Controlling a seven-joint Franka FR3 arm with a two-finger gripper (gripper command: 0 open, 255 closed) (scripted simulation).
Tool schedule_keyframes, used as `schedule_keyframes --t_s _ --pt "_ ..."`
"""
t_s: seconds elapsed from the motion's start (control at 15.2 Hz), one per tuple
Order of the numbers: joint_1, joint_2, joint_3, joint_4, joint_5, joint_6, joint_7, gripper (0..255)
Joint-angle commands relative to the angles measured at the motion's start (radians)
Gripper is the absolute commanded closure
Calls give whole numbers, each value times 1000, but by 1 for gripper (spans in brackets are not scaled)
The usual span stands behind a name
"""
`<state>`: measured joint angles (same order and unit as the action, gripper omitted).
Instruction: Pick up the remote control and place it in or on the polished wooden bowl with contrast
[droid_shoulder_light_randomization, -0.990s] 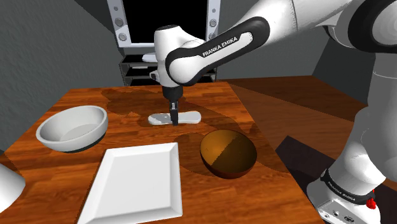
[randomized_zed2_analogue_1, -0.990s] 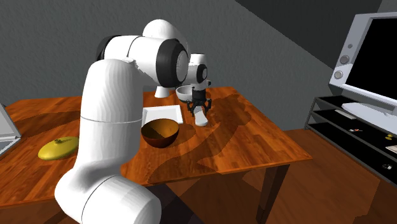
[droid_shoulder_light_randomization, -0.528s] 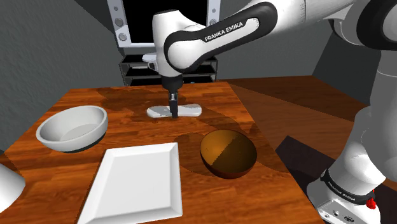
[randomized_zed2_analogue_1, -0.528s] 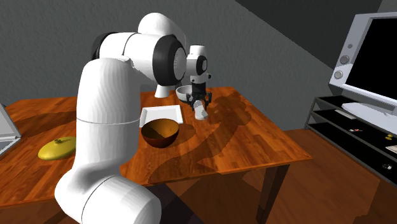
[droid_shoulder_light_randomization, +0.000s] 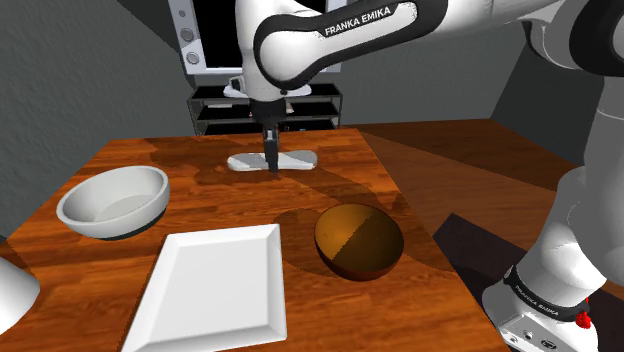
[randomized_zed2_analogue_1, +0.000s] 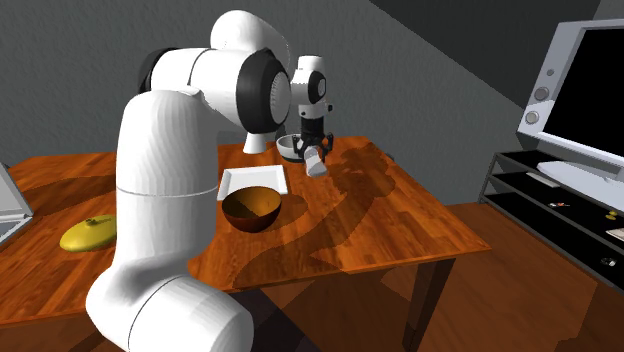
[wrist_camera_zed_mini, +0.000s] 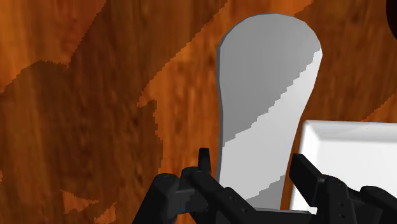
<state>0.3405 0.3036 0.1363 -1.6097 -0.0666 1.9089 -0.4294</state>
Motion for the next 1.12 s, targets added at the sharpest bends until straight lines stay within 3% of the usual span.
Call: schedule_keyframes --t_s 0.0,0.4,1.06 --pt "0 -5 0 21 1 -25 -1 255" --pt "1 -12 1 83 3 -94 -4 255" --pt "37 -387 44 -390 59 6 67 255"
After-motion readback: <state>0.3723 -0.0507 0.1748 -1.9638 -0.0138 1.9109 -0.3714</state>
